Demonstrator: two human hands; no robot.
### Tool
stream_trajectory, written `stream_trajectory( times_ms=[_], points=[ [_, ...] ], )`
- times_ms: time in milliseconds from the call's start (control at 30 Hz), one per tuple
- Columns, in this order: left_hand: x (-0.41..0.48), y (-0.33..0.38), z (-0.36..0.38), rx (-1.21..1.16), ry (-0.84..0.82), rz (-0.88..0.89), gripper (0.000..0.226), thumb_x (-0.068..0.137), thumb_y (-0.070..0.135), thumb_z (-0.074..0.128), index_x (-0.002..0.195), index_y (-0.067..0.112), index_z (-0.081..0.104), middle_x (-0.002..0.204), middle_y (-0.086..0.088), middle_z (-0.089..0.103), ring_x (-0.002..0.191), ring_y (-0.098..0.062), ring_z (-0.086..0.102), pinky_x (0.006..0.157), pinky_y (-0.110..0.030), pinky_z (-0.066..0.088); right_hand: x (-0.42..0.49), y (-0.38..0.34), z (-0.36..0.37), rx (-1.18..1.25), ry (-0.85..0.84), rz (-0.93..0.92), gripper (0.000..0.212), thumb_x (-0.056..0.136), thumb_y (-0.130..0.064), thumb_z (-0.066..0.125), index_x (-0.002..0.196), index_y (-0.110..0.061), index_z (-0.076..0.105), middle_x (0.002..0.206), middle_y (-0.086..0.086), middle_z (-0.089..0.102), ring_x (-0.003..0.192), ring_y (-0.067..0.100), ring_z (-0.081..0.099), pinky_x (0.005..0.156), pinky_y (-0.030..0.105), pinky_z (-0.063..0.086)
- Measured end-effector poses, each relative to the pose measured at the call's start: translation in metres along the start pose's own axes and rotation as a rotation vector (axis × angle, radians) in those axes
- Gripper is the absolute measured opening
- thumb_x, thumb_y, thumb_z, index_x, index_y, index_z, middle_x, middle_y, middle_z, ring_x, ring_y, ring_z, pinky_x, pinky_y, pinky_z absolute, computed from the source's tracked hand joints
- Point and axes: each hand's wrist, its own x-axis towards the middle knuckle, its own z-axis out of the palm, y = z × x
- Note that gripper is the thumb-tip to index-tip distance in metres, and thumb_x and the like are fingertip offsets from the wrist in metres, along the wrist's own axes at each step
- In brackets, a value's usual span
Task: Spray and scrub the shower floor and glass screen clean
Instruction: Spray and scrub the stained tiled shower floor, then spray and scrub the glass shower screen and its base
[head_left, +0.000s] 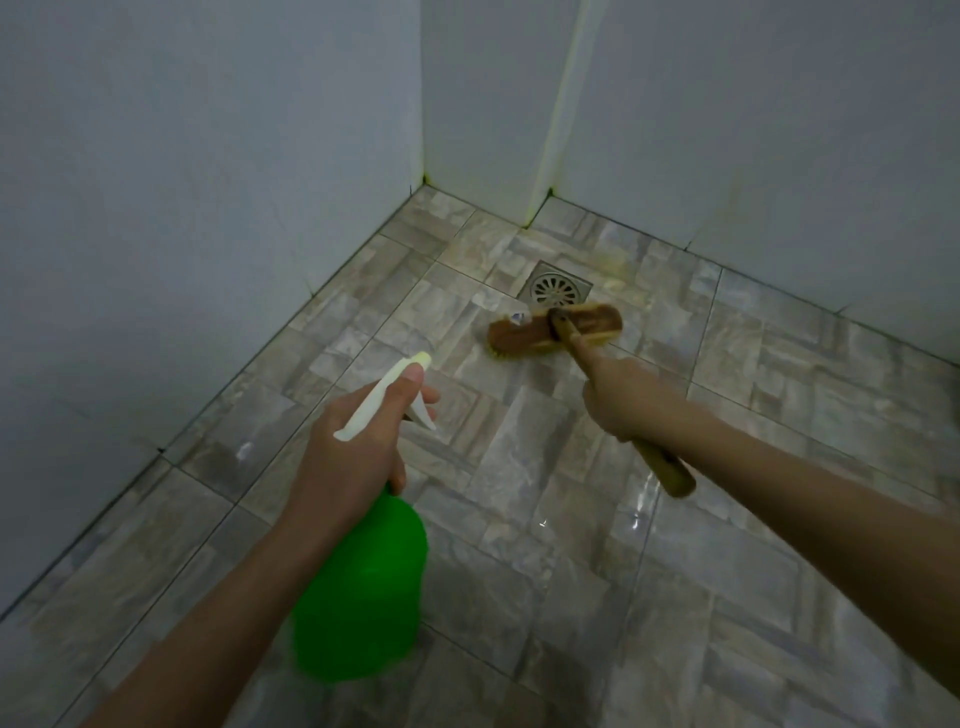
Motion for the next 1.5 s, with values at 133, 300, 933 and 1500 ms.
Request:
stream_trajectory(
  times_ms=[133,300,933,1500],
  points=[
    [0.006,0.003,0.000,0.017,0.006,0.017,0.051,0.073,0.080,0.049,0.089,0.039,0.075,0.092,0.005,0.078,0.051,-0.033,0.059,0.049,-0.034,0.046,0.060,0.004,-0.029,0.041,0.120,0.037,0.081,0.095,-0.005,0.039,0.153,-0.037,-0.008,0.080,0.013,0.058,0.058,0.023,0.057,0.044,0.031,0.048],
    [0.012,0.003,-0.001,0.040,0.013,0.010,0.051,0.076,0.078,0.049,0.084,0.035,0.077,0.090,0.003,0.077,0.053,-0.035,0.059,0.051,-0.036,0.046,0.031,-0.001,-0.010,0.064,0.115,0.082,0.080,0.096,-0.005,0.040,0.153,-0.040,-0.005,0.085,0.012,0.059,0.058,0.020,0.057,0.045,0.030,0.047],
    [-0.003,0.059,0.046,0.064,0.024,-0.031,0.027,0.097,0.059,0.045,0.093,0.051,0.071,0.101,0.014,0.075,0.051,-0.010,0.058,0.057,-0.035,0.048,-0.006,0.056,-0.070,0.419,0.119,0.124,0.063,0.096,-0.011,0.043,0.153,-0.028,0.024,0.083,0.008,0.055,0.053,0.019,0.054,0.031,0.018,0.039],
    [-0.199,0.563,0.063,0.108,-0.207,-0.030,0.025,0.101,0.044,0.047,0.101,0.041,0.071,0.073,0.016,0.072,0.039,-0.004,0.048,0.046,-0.013,0.042,-0.384,0.059,-0.481,0.582,0.246,0.325,0.066,0.095,-0.010,0.045,0.152,-0.036,0.023,0.068,0.005,0.056,0.050,0.018,0.053,0.034,0.012,0.036]
  ],
)
